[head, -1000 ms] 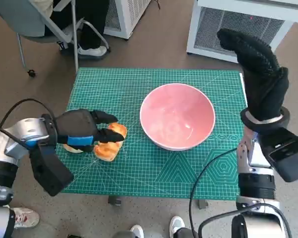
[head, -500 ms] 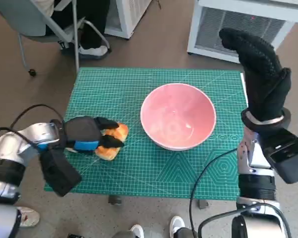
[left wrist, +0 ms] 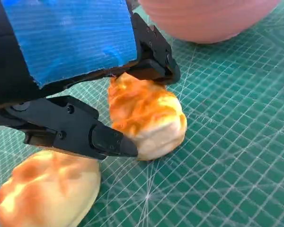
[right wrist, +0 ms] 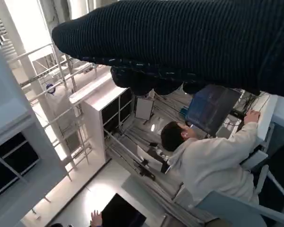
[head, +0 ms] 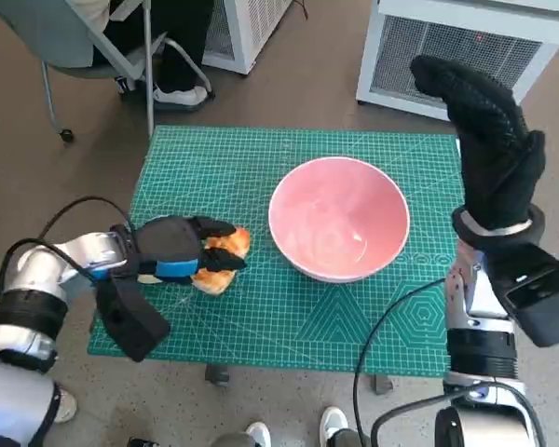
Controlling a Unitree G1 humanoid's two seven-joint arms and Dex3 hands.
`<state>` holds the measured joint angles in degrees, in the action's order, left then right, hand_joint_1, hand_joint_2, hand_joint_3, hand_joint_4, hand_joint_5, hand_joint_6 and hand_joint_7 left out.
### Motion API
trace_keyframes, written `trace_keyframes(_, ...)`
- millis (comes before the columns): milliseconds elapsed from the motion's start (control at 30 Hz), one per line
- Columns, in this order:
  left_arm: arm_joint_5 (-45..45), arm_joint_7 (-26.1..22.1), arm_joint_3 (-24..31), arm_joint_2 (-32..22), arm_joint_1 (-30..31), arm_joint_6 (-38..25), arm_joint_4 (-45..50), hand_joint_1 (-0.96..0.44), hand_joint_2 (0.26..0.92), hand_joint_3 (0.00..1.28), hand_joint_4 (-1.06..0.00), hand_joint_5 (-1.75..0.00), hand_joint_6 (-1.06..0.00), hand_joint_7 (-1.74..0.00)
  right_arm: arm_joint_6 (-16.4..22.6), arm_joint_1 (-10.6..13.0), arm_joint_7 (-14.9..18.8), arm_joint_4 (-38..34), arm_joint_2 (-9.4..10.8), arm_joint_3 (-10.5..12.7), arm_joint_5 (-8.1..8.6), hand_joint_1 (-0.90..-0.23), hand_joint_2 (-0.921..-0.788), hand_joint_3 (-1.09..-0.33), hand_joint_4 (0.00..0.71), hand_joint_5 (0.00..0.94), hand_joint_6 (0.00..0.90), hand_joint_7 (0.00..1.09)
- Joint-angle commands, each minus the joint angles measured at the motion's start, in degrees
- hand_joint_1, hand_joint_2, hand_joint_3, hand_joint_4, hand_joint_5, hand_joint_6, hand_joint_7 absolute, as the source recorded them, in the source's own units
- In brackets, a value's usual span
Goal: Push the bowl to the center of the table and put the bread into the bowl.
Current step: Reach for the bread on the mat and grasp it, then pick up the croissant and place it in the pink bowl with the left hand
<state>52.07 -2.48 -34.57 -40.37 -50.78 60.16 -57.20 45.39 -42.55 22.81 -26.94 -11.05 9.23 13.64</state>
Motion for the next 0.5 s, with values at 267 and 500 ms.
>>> trace_keyframes(267, 0.8, 1.8, -3.8, 1.9, 0.0, 1.5, -4.0, 0.00, 0.920, 0.09, -0.63, -1.15, -0.64, -1.22, -1.4, 2.2, -0.1, 1.3, -0.6, 0.1, 0.15, -0.513, -0.921, -0.880, 0.198, 0.060, -0.001, 0.57)
trace_keyframes(500, -4.4, -2.2, -2.1, 1.5, -0.6, 2.6, -4.8, 0.00, 0.920, 0.08, -0.64, -1.16, -0.64, -1.20, -1.2, 2.5, -0.3, 1.4, -0.4, 0.1, -0.14, -0.505, -0.921, -0.884, 0.135, 0.185, -0.001, 0.57)
